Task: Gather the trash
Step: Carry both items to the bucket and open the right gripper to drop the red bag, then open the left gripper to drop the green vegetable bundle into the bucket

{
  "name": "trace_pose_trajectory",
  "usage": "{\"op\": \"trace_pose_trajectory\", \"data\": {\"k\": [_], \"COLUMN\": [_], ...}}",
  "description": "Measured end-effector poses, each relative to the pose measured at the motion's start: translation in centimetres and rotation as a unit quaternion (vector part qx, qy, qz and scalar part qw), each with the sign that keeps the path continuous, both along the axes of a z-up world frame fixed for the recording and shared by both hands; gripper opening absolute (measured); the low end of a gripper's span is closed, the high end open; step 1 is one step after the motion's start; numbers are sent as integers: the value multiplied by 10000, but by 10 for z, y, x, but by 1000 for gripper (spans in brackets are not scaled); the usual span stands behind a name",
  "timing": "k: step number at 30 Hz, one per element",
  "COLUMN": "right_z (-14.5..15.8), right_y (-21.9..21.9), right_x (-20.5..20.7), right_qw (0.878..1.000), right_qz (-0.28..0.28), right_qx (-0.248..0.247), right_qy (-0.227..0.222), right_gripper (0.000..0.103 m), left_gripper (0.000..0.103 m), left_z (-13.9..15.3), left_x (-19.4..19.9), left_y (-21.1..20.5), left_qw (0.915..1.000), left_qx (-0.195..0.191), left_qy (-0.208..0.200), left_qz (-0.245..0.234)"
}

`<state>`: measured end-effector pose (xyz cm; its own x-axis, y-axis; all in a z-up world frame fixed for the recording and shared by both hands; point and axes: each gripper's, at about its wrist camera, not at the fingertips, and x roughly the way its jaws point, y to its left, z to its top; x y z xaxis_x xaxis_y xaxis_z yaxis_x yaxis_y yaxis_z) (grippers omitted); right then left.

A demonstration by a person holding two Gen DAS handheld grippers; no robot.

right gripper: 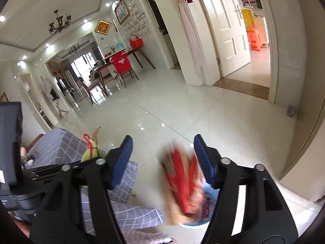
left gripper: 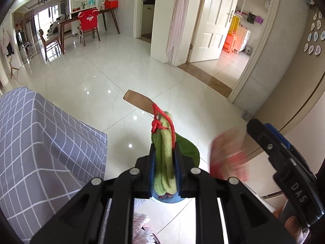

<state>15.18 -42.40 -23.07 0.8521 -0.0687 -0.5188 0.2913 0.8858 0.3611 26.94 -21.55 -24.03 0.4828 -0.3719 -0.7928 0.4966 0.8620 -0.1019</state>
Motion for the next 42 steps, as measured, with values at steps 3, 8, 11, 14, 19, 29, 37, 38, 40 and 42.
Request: {"op": "trace_pose_trajectory", "data": {"k": [3, 8, 11, 14, 19, 29, 37, 38, 40, 42], "right_z": [-6, -6, -2, 5, 9, 14, 18, 18, 19, 19], "right_y": [-4, -9, -12, -8, -7, -9, -15, -14, -13, -11], "right_x": [0, -11, -16, -17, -19, -36, -43, -43, -42, -41], "right_qw": [10000, 10000, 9999, 9999, 9998, 9967, 9951, 9953, 9956, 9959], "right_qz": [29, -53, -111, -157, -198, -695, -852, -838, -806, -771], "right_qx": [29, 34, 52, 13, 2, -115, -94, -86, -74, -74], "right_qy": [39, -1, -30, -40, -86, -396, -499, -486, -470, -458], "right_gripper": [63, 63, 63, 64, 66, 70, 71, 71, 71, 71], "left_gripper": [16, 16, 16, 16, 16, 26, 76, 76, 76, 76], "left_z": [-6, -17, -21, -20, -19, -12, -1, 0, 3, 8], "left_x": [1, -2, -3, -2, -8, -6, -13, -13, -15, -17], "left_y": [-5, -10, -16, -21, -24, -44, -41, -40, -37, -32], "left_qw": [10000, 9998, 9996, 9994, 9991, 9984, 9989, 9989, 9991, 9992], "left_qx": [44, 89, 137, 152, 149, 113, 67, 66, 69, 29], "left_qy": [16, 97, 112, 107, 59, 3, -192, -189, -212, -215], "left_qz": [-63, -153, -221, -302, -404, -562, -426, -420, -373, -325]}}
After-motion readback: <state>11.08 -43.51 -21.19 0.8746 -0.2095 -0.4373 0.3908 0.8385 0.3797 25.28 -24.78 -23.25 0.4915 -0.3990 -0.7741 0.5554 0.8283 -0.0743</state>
